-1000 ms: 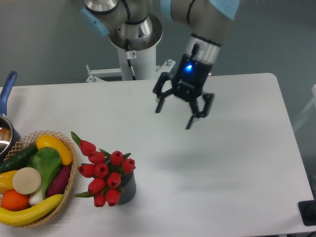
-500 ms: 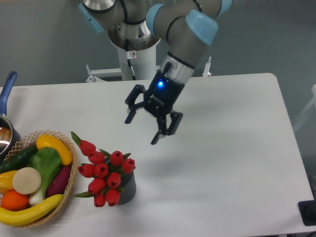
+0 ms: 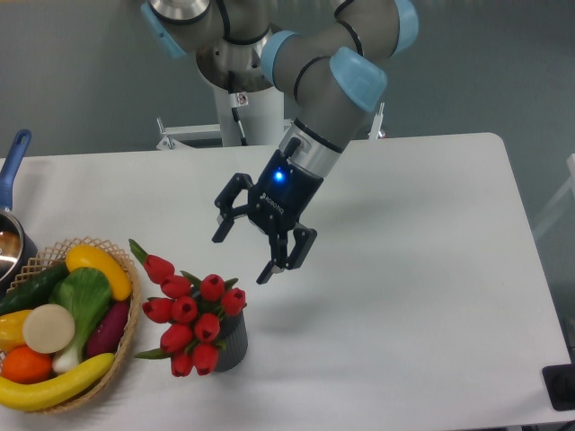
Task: Pick up the flowers from the vase
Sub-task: 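Move the open gripper across the table toward the red tulips, then lower the gripper around the tulip stems above the grey vase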
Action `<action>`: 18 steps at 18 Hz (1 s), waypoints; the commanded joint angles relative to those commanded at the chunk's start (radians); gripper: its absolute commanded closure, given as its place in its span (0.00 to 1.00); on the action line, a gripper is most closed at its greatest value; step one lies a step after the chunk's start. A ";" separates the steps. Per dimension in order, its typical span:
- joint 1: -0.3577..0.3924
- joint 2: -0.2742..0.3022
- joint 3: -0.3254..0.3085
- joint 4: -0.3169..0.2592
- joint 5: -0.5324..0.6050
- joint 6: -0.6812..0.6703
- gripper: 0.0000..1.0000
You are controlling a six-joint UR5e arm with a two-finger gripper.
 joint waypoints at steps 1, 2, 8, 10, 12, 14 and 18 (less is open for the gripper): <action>-0.003 -0.009 0.006 0.000 0.000 -0.002 0.00; -0.003 -0.014 0.009 0.000 0.003 -0.002 0.00; -0.015 -0.029 0.034 0.011 0.002 -0.104 0.00; -0.038 -0.066 0.049 0.020 0.003 -0.103 0.00; -0.052 -0.075 0.052 0.020 0.012 -0.101 0.00; -0.055 -0.080 0.054 0.021 0.014 -0.101 0.00; -0.074 -0.084 0.058 0.020 0.014 -0.101 0.00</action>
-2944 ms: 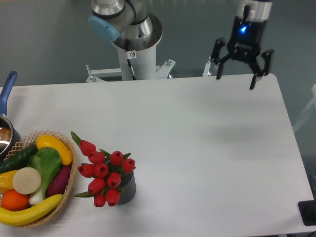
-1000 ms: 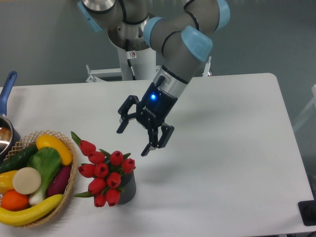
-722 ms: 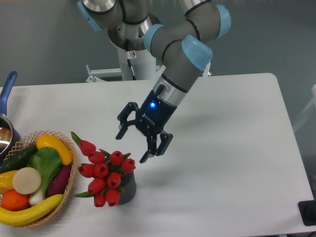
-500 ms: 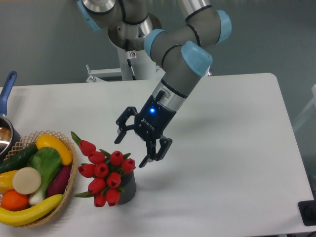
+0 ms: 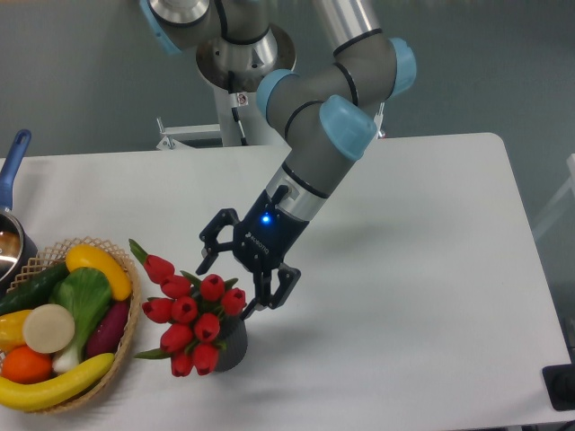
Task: Pick up the flowers from the vase
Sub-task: 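Lower the gripper around the tulip stems above the grey vase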
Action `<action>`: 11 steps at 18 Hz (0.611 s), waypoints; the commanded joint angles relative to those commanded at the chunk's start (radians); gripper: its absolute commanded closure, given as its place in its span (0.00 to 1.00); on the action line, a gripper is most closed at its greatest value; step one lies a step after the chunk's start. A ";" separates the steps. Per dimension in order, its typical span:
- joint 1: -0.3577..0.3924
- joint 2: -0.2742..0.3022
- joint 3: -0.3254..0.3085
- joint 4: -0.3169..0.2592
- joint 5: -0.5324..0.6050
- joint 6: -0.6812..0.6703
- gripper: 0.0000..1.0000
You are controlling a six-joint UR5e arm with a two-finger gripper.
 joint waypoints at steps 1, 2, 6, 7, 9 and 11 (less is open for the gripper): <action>0.000 -0.002 -0.002 0.002 0.000 0.000 0.00; -0.002 -0.003 -0.002 0.002 0.000 0.000 0.00; -0.008 -0.005 -0.005 0.002 0.000 0.000 0.00; -0.009 -0.006 -0.005 0.002 0.000 0.000 0.00; -0.011 -0.015 0.003 0.003 0.000 0.000 0.00; -0.020 -0.021 0.006 0.008 0.000 0.000 0.00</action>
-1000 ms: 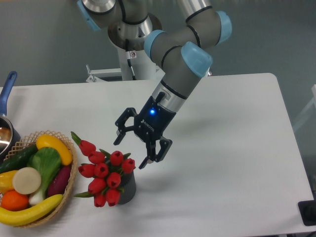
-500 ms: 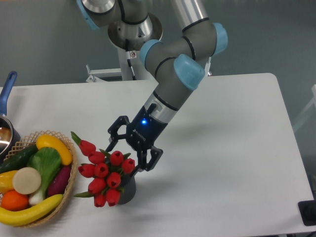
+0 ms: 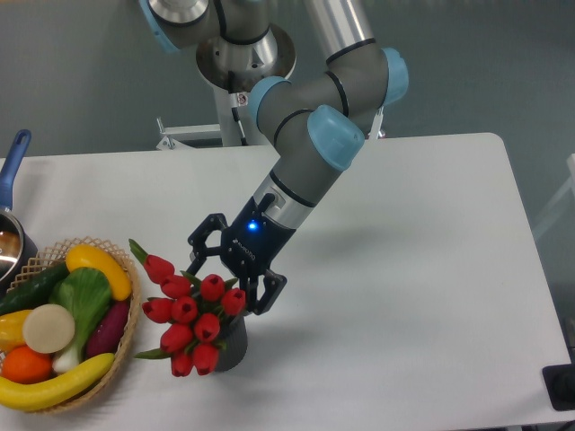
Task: Pick up the flowers from the vase
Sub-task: 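Lower the gripper around the tulip stems above the grey vase, then close the gripper on the tulip stems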
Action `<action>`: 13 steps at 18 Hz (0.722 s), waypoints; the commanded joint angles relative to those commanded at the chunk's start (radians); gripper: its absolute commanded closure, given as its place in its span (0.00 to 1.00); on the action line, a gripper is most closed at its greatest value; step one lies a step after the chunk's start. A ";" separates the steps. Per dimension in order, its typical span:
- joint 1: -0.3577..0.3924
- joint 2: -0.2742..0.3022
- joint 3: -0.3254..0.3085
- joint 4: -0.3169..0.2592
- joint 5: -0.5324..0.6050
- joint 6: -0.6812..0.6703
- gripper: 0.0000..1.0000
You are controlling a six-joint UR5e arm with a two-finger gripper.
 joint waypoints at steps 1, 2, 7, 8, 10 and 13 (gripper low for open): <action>-0.002 0.000 0.000 0.000 -0.002 0.000 0.00; -0.002 0.000 0.002 0.000 -0.002 -0.002 0.00; -0.003 -0.009 0.006 0.000 -0.002 -0.002 0.00; -0.006 -0.008 0.006 0.000 -0.002 -0.002 0.00; -0.006 -0.008 0.008 0.000 -0.002 -0.002 0.00; -0.006 -0.009 0.011 0.014 0.000 -0.003 0.21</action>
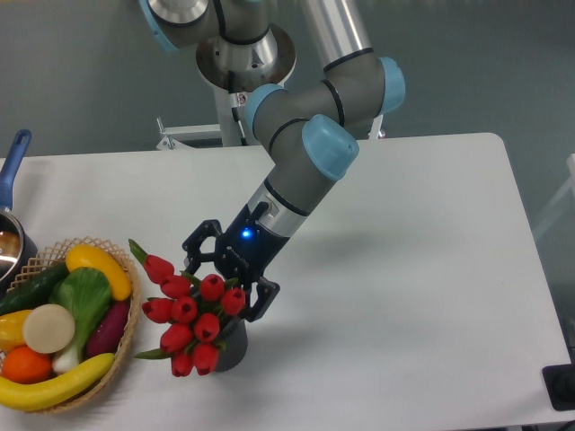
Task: Pick up the flowers from the vase
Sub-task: 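Close the gripper on the tulip stems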
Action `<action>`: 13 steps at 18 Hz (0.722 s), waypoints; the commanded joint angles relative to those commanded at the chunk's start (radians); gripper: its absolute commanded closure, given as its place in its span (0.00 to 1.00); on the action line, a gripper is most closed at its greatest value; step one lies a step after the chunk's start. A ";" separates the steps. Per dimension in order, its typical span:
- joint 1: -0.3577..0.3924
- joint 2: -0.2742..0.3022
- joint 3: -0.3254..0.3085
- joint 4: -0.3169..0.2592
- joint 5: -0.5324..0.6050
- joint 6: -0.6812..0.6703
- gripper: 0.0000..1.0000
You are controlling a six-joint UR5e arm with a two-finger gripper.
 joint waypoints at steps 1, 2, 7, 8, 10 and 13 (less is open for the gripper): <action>0.000 -0.002 0.003 0.000 0.000 0.000 0.25; 0.000 -0.002 0.006 0.000 -0.002 0.000 0.31; 0.000 0.000 0.005 0.000 0.000 -0.003 0.46; 0.000 0.000 0.005 0.000 0.000 -0.006 0.50; 0.000 0.005 0.005 0.000 0.000 -0.012 0.53; 0.002 0.011 0.002 0.000 -0.002 -0.012 0.58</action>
